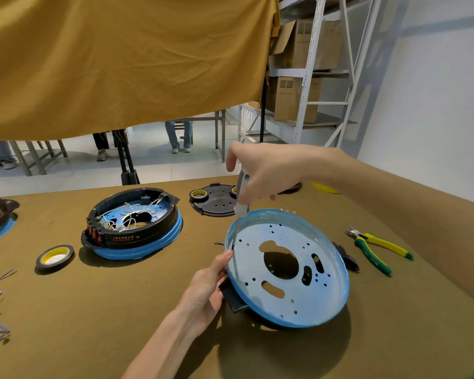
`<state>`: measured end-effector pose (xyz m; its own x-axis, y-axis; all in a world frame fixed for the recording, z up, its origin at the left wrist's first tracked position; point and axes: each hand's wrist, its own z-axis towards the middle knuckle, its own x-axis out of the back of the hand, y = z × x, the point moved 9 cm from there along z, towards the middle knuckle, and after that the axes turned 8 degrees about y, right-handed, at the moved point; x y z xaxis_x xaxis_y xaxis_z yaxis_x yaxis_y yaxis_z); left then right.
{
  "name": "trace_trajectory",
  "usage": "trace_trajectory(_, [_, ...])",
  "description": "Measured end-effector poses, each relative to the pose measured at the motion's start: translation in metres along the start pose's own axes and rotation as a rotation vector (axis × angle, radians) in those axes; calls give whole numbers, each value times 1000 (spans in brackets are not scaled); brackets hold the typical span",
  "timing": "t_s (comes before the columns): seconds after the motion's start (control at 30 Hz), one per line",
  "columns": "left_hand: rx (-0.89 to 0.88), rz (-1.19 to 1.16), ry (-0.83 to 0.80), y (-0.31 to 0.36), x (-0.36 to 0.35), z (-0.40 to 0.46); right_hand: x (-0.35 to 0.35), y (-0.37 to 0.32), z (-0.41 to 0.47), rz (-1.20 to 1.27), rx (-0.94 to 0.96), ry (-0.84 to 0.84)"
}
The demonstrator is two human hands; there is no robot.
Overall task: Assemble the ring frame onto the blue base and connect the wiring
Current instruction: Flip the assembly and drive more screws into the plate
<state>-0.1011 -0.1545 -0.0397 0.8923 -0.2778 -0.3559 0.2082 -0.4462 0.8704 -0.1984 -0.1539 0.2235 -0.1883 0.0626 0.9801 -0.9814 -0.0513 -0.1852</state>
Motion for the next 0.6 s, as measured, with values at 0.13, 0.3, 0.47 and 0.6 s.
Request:
trace_trajectory(0.13, [-2, 30, -24, 1, -4, -4, 6, -3, 3, -204, 39, 161])
trace_trajectory(0.3, [-15, 32, -8, 2, -3, -5, 4, 4, 1, -47, -19, 4])
trace_trajectory(0.47, [-20, 30, -34, 5, -7, -10, 2, 7, 2, -167, -33, 72])
trace_trajectory(0.6, [-31, -6, -23, 5, -7, -9, 2, 6, -1, -40, -28, -15])
